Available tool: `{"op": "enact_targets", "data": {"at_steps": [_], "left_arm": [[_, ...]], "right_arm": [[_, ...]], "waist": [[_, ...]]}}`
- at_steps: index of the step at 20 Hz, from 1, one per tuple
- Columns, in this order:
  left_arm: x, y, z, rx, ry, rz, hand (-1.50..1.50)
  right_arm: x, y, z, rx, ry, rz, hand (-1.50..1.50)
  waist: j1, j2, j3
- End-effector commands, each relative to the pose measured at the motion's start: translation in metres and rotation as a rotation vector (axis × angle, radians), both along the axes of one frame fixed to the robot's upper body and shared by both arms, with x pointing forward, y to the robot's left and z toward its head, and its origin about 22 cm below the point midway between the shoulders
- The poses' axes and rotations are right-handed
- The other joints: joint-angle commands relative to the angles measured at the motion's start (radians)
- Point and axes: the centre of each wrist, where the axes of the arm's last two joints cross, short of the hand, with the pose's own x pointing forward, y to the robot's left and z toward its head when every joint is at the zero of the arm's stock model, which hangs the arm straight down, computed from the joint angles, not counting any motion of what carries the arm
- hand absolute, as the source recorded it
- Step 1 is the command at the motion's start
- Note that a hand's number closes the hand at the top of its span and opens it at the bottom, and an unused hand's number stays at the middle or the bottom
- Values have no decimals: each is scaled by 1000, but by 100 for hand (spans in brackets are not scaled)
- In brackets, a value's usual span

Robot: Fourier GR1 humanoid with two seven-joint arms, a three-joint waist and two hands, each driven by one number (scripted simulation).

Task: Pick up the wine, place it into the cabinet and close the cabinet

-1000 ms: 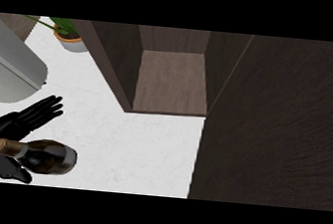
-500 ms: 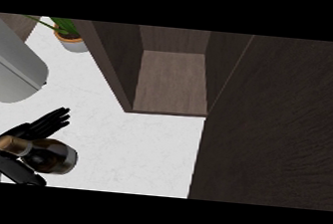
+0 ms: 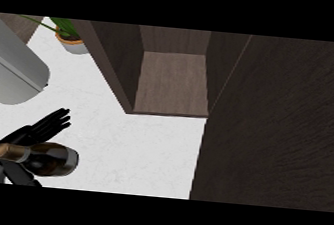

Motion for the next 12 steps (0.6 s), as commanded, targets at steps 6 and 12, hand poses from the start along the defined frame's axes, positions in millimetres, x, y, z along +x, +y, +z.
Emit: {"op": "enact_targets", "data": {"at_steps": [6, 12], "left_arm": [[0, -13, -31, -261, 65, -8, -150], [-4, -31, -40, -294, 120, -46, -150]], "right_arm": [[-24, -10, 15, 58, -48, 16, -150], [-40, -15, 24, 17, -49, 21, -150]], "waist": [[-1, 9, -11], [0, 4, -10]]}}
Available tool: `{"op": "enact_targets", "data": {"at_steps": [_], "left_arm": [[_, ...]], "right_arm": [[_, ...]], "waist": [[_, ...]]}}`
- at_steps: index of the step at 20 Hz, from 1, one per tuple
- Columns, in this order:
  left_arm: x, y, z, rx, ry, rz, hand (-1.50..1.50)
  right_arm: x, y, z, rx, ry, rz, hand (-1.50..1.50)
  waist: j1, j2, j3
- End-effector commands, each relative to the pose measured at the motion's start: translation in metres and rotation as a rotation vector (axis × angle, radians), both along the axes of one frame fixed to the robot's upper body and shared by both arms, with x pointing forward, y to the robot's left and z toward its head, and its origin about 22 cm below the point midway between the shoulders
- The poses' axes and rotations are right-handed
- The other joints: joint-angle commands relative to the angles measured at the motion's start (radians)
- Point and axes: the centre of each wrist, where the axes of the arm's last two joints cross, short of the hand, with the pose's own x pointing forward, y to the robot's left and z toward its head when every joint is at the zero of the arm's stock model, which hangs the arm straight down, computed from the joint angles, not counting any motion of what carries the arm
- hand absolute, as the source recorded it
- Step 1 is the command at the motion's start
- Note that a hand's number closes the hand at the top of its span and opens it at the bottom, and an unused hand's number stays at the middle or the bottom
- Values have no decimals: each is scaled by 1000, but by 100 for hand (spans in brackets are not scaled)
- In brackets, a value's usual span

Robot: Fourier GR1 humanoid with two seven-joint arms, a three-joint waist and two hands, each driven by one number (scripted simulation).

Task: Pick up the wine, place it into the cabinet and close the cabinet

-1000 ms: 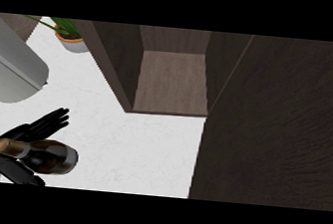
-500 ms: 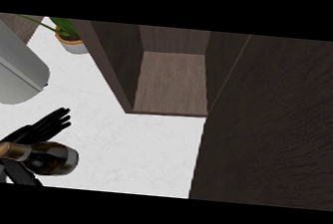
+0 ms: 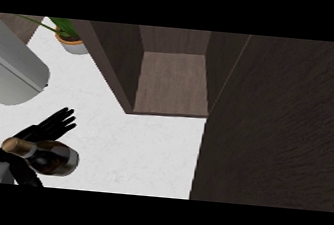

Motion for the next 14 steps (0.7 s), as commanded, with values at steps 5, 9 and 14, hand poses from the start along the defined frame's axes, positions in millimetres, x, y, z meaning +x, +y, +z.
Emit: {"op": "enact_targets", "data": {"at_steps": [5, 9, 14], "left_arm": [[-3, -39, -21, -173, -49, -72, 150], [-4, -29, -16, -183, -27, -101, 150], [-9, -40, -17, -140, -104, -90, 150]], "right_arm": [[-40, -20, 33, 48, -64, 16, -150], [-43, -15, 29, 50, -38, 22, -150], [-39, -18, 30, 39, -51, 27, -150]], "waist": [[5, 5, -12], [12, 4, -12], [15, 6, -12]]}}
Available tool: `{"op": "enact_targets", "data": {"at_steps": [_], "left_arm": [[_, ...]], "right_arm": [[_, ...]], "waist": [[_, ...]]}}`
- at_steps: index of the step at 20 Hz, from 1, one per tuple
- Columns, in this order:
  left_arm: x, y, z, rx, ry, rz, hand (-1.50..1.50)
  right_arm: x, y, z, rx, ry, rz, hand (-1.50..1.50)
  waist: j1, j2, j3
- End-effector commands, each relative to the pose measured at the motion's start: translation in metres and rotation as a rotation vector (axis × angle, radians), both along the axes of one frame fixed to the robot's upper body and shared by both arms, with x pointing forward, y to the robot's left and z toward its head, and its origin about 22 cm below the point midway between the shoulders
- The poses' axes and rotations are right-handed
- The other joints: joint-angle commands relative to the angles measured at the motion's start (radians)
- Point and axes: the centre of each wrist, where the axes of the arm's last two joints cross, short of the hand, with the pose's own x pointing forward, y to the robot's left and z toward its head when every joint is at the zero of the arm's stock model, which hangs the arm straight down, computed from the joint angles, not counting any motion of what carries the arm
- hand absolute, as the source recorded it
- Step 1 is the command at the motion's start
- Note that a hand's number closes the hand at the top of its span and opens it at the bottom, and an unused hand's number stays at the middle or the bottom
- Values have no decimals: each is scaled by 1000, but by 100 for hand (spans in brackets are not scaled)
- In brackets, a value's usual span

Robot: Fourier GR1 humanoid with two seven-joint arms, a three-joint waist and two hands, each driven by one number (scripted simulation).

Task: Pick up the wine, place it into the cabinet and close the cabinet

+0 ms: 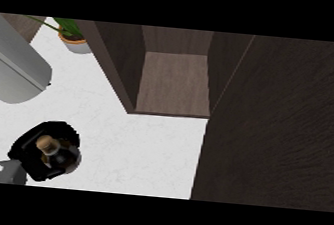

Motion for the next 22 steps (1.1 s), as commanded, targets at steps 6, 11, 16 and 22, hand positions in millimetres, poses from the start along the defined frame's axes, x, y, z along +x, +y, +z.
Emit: {"op": "enact_targets", "data": {"at_steps": [6, 11, 16, 22], "left_arm": [[-9, -33, -12, -139, -146, 59, 150], [-42, -32, -29, -157, -205, 636, 150], [-33, -90, -26, -230, -298, 635, 150], [-20, -108, 15, -226, -333, 571, 150]], "right_arm": [[-41, -12, 32, 56, -57, 40, -150], [-21, -6, 16, 48, -39, 13, -150], [-33, -11, 28, 51, -52, 28, -150], [-44, -11, 36, 63, -43, 36, -150]], "waist": [[2, 4, -11], [27, -6, -11], [11, 4, -10], [13, 5, -10]]}}
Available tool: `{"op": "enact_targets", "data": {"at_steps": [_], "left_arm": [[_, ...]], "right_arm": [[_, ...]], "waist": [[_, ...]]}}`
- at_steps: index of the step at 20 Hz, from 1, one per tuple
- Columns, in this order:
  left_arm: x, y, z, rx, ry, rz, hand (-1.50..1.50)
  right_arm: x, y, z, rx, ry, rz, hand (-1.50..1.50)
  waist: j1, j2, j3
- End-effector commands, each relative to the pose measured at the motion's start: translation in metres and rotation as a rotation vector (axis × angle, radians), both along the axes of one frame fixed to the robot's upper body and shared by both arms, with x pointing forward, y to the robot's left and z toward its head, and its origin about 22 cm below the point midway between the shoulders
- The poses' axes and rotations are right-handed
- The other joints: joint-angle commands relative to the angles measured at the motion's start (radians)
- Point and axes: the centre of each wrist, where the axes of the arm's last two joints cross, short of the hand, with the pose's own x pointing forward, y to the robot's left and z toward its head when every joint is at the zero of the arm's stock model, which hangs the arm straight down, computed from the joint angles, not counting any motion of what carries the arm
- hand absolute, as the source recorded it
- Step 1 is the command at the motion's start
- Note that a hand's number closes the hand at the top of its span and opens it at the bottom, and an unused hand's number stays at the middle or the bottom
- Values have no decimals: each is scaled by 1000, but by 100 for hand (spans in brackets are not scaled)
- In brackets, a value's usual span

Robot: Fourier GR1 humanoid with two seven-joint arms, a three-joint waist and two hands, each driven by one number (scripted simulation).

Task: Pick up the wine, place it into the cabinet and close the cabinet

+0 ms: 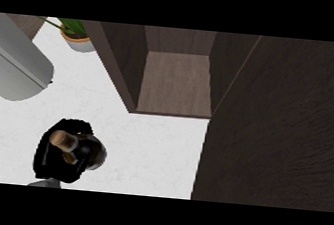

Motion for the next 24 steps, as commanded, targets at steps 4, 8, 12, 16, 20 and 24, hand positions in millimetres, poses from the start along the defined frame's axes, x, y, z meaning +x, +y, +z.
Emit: {"op": "enact_targets", "data": {"at_steps": [4, 8, 12, 16, 20, 24], "left_arm": [[2, -63, 55, -2, -24, -40, 150], [12, -85, 101, 18, -52, -20, 150], [22, -116, 116, 14, -38, -40, 150], [39, -136, 143, 2, -5, -35, 150], [61, -154, 140, 26, 35, 5, 150], [61, -169, 145, 65, 72, 11, 150]], "right_arm": [[-27, -13, 26, 47, -51, 32, -150], [-40, -16, 27, 37, -48, 44, -150], [-35, -19, 25, 44, -42, 42, -150], [-41, -15, 28, 41, -42, 44, -150], [-30, -17, 24, 47, -57, 59, -150], [-45, -19, 32, 47, -41, 25, -150]], "waist": [[3, 2, 0], [-10, -1, 1], [-9, 4, 0], [-16, 3, -1], [-19, 8, -1], [-20, 5, -1]]}}
